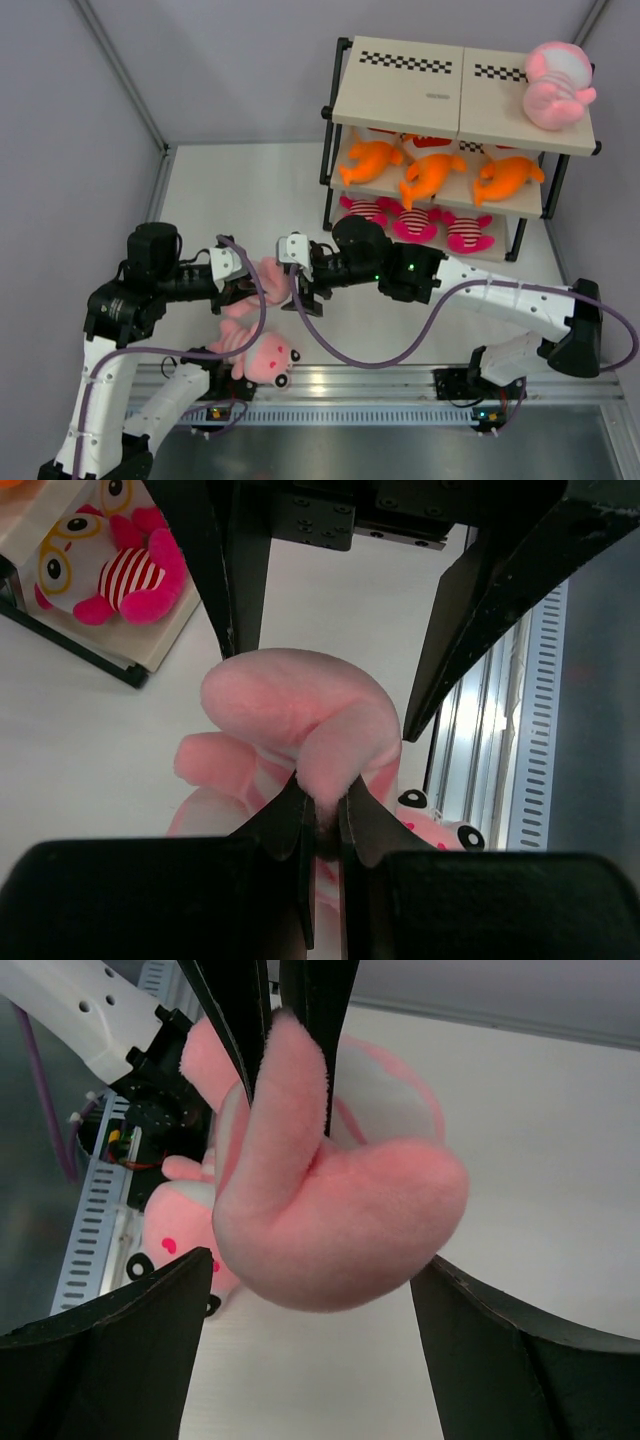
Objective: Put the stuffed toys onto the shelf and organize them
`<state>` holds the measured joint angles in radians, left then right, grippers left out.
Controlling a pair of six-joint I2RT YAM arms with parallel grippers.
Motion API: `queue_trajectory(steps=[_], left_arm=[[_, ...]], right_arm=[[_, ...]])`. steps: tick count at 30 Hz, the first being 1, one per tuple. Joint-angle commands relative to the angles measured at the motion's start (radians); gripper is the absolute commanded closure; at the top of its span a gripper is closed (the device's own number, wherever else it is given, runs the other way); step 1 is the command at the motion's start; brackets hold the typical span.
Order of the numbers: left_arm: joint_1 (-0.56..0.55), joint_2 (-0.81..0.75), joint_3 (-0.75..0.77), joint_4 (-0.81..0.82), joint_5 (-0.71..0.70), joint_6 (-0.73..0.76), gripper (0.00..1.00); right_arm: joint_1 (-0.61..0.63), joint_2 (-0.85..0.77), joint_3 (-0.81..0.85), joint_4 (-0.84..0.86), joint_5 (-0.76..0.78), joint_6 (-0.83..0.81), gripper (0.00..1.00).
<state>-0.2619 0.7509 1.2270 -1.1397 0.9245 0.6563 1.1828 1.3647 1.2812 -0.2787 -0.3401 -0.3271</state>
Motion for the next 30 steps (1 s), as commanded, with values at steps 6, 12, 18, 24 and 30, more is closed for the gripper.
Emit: queue_trajectory(steps=[6, 12, 18, 24, 30], left_arm=[[-0.003, -0.004, 0.002, -0.009, 0.007, 0.016, 1.00], [-0.005, -0.010, -0.001, -0.009, -0.009, 0.020, 1.00], [-0.007, -0.005, 0.031, -0.008, -0.107, -0.021, 0.07], [-0.005, -0.019, 0.166, -0.008, -0.440, -0.165, 0.01], [-0.007, -0.053, 0.221, -0.008, -0.642, -0.198, 0.01]], right_arm=[[0.015, 0.039, 0.113, 0.032, -0.088, 0.033, 0.24], [0.015, 0.050, 0.135, -0.004, -0.054, 0.039, 0.73], [0.015, 0.005, 0.130, 0.030, 0.131, 0.065, 1.00], [0.002, -0.147, 0.128, 0.082, 0.396, -0.007, 1.00], [-0.018, -0.214, 0.256, 0.130, 0.519, -0.166, 1.00]])
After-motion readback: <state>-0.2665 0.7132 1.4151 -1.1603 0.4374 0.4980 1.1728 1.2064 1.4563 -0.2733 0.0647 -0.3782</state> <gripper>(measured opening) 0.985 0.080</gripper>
